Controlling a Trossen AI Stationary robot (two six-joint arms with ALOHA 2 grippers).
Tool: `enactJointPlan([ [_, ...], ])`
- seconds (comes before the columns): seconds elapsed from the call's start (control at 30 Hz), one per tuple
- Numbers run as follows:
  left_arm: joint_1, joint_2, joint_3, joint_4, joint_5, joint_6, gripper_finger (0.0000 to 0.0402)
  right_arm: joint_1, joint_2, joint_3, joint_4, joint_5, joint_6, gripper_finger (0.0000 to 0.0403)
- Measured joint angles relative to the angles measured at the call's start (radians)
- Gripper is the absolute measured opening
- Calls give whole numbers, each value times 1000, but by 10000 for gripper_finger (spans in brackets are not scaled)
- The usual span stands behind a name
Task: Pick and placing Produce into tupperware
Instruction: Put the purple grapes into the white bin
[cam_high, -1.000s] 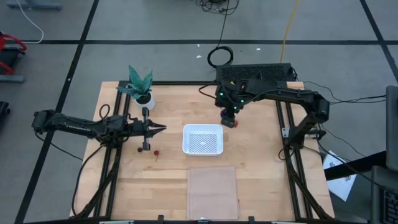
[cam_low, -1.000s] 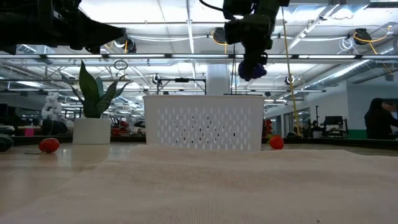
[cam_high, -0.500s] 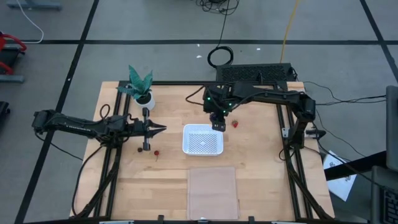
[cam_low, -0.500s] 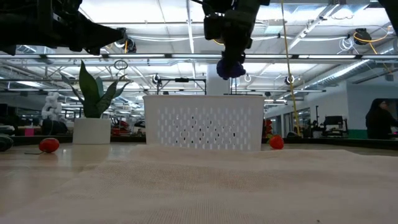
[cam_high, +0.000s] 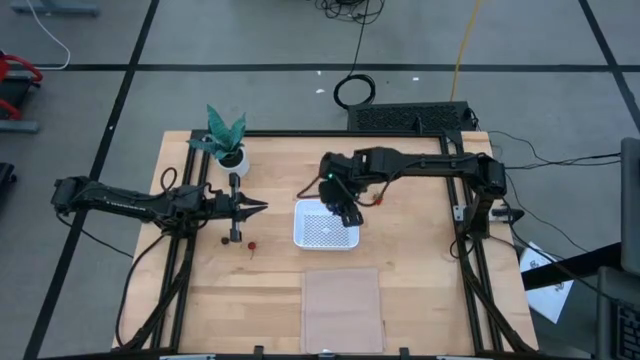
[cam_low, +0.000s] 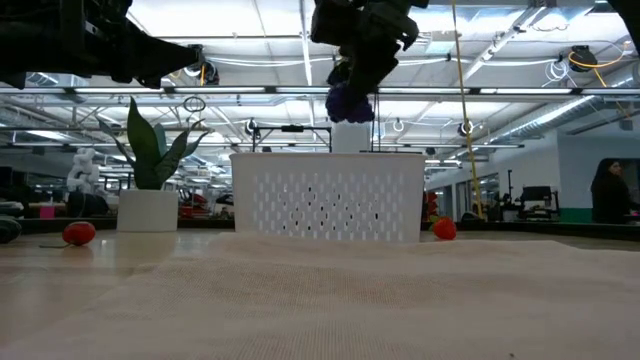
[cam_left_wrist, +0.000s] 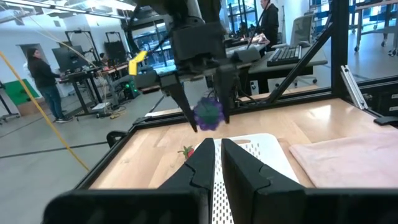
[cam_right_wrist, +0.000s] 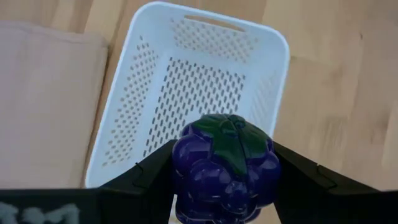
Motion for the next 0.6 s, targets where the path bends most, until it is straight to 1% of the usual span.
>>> enactJointPlan([
  [0.13, 0, 0, 0, 0, 1, 0, 33, 16, 0, -50, 94, 0, -9, 201],
  [0.27, 0, 0, 0, 0, 1, -1, 33, 17, 3, -70, 109, -1, 15, 201],
  [0.43, 0, 0, 0, 1, 1, -2, 33, 28, 27, -75, 113, -1, -18, 201],
  [0.5, 0, 0, 0, 1, 1, -2, 33, 32, 40, -71, 157, -5, -36, 201],
  [0.6, 0, 0, 0, 0, 1, -3, 33, 44, 60, -73, 157, -7, -67, 201],
])
